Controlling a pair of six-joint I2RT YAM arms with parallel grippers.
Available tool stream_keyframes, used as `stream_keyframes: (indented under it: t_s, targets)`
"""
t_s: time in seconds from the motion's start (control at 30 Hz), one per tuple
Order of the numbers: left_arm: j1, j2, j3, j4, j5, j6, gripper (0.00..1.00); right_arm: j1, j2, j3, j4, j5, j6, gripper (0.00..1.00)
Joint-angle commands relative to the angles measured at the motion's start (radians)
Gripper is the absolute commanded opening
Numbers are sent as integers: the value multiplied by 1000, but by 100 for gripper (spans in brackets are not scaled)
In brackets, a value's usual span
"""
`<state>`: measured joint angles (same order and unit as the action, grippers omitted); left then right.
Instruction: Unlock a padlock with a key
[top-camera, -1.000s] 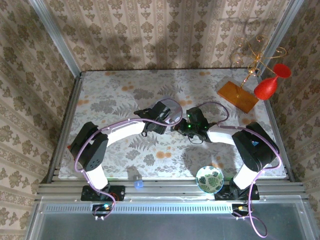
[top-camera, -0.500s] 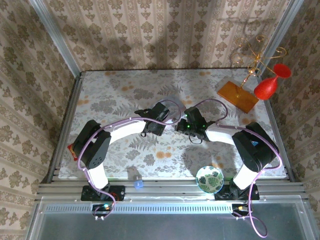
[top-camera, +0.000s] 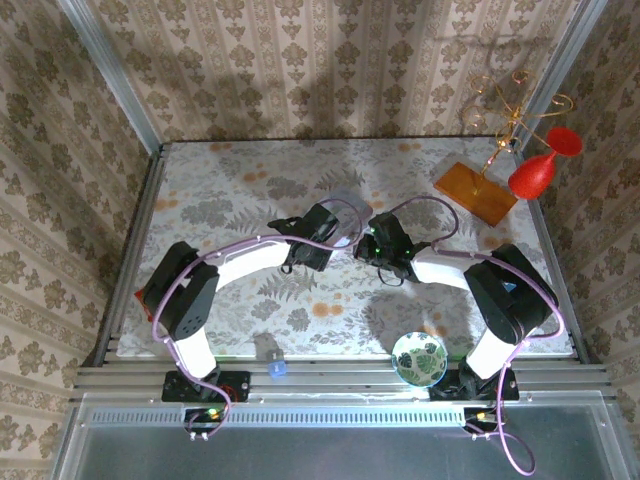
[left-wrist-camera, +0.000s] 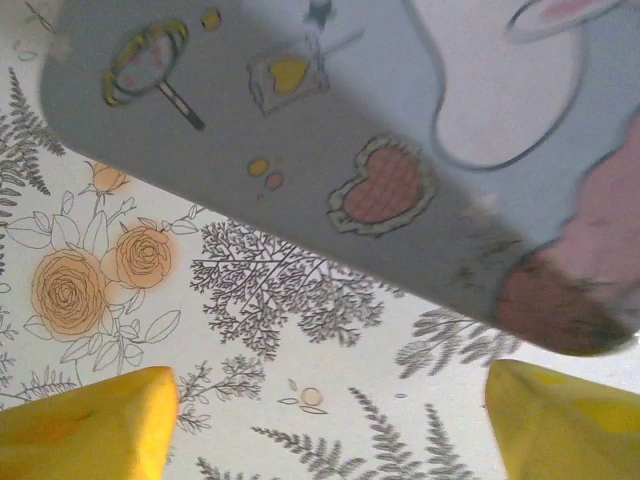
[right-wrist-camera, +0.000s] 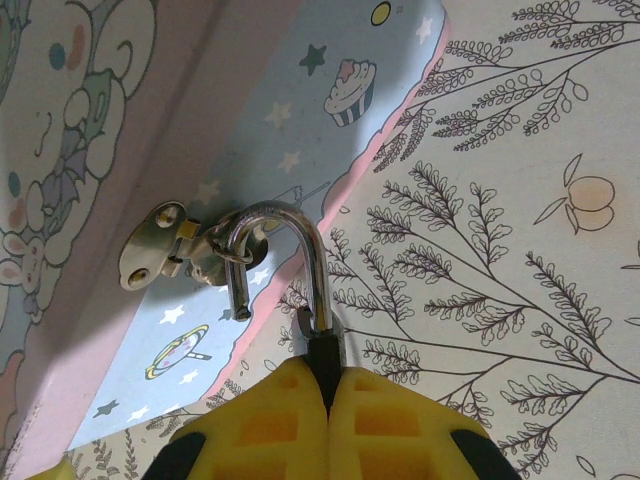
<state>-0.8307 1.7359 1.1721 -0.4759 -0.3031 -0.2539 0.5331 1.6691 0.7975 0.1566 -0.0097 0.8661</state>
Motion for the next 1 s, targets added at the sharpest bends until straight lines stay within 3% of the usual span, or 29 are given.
stream_keyframes:
  t_s: [0.0,0.17,0.47,0.63,0.97]
  targets:
    - [-45,-79,11,87,-30,82,98,-1,-17,2,42,30,8,0]
    - [16,-12,93,149,-7,178,100,-1,-17,-1,47,25,10,0]
    - [130,161,293,76,259,350,100,0,-15,-1,57,21,24,0]
    - [144,228,381,9,250,376,100,-1,-11,0,58,16,26,0]
    - [162,312,396,-48,271,386,99,-18,-7,-7,67,31,28,0]
